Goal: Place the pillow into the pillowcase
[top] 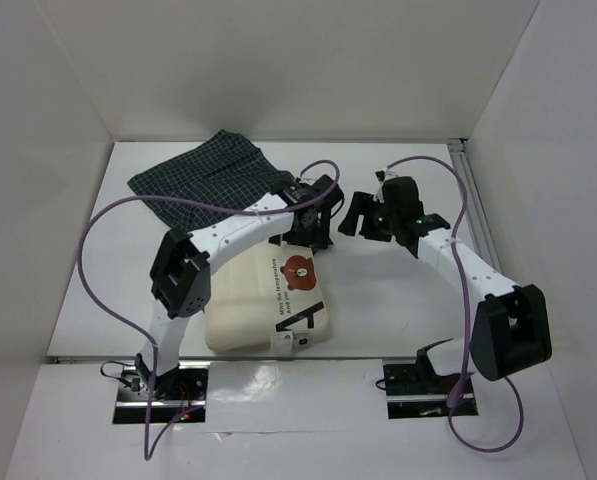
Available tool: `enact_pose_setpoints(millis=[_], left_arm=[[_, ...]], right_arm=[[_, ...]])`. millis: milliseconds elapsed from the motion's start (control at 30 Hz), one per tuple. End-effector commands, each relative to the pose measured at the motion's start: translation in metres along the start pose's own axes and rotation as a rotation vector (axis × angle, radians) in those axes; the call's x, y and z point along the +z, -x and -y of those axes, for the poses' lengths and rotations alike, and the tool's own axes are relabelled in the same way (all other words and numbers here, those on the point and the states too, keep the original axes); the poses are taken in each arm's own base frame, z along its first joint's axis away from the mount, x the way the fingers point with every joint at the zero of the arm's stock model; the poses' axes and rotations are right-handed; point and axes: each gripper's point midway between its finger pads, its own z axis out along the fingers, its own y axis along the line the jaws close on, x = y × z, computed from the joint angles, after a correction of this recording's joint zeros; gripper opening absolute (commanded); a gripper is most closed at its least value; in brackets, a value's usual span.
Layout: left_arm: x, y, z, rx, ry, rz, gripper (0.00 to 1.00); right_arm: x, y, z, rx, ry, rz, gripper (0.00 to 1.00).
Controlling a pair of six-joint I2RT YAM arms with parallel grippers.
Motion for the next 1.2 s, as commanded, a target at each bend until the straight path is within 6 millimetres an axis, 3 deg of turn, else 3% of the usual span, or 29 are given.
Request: enact_pose_setpoints(millis=[0, 100, 300, 333, 400, 433, 467, 500, 667, 733, 867, 1000, 1167], left_arm=[[0.000, 0.005, -0.016, -0.027, 0.104, 0.003, 1.00], [0.014, 0.005, -0.005, -0.020, 0.079, -0.009, 1.00], [0.050, -0.005, -0.014, -0.035, 0.133, -0.071, 1.00], [0.060, -0.009, -0.013, -0.030, 0.143, -0.083, 0.95], [0.067, -0.012, -0.020, -0.046, 0.146, -0.116, 0.76], [0.069, -0.009, -0.024, -0.062, 0.142, -0.126, 0.29], [0.065, -0.010, -0.024, -0.065, 0.131, -0.130, 0.04], [0.064, -0.010, -0.027, -0.085, 0.113, -0.144, 0.00], [0.025, 0.007, -0.034, -0.160, -0.035, -0.095, 0.00], [0.003, 0.013, -0.035, -0.171, -0.097, -0.075, 0.00], [-0.022, 0.018, -0.042, -0.176, -0.162, -0.048, 0.00], [-0.037, 0.024, -0.044, -0.174, -0.183, -0.016, 0.00], [-0.038, 0.025, -0.046, -0.163, -0.175, -0.011, 0.00]], right_arm=[[0.001, -0.003, 0.005, -0.021, 0.009, -0.034, 0.79], [-0.002, 0.000, 0.006, -0.004, 0.035, -0.029, 0.81], [-0.003, -0.003, 0.011, 0.002, 0.029, -0.027, 0.85], [-0.002, -0.008, 0.014, 0.005, 0.025, -0.037, 0.85], [0.001, -0.007, 0.014, 0.004, 0.026, -0.033, 0.86], [0.004, -0.008, 0.013, 0.004, 0.038, -0.040, 0.86], [0.007, -0.007, 0.013, 0.004, 0.040, -0.037, 0.86], [0.010, -0.010, 0.014, 0.007, 0.042, -0.053, 0.86], [0.045, -0.011, -0.006, -0.021, 0.120, -0.117, 0.87], [0.062, -0.006, -0.015, -0.051, 0.136, -0.130, 0.93], [0.090, -0.005, -0.037, -0.142, 0.170, -0.151, 1.00], [0.111, 0.002, -0.037, -0.207, 0.166, -0.145, 1.00], [0.132, 0.007, -0.036, -0.269, 0.159, -0.145, 1.00]])
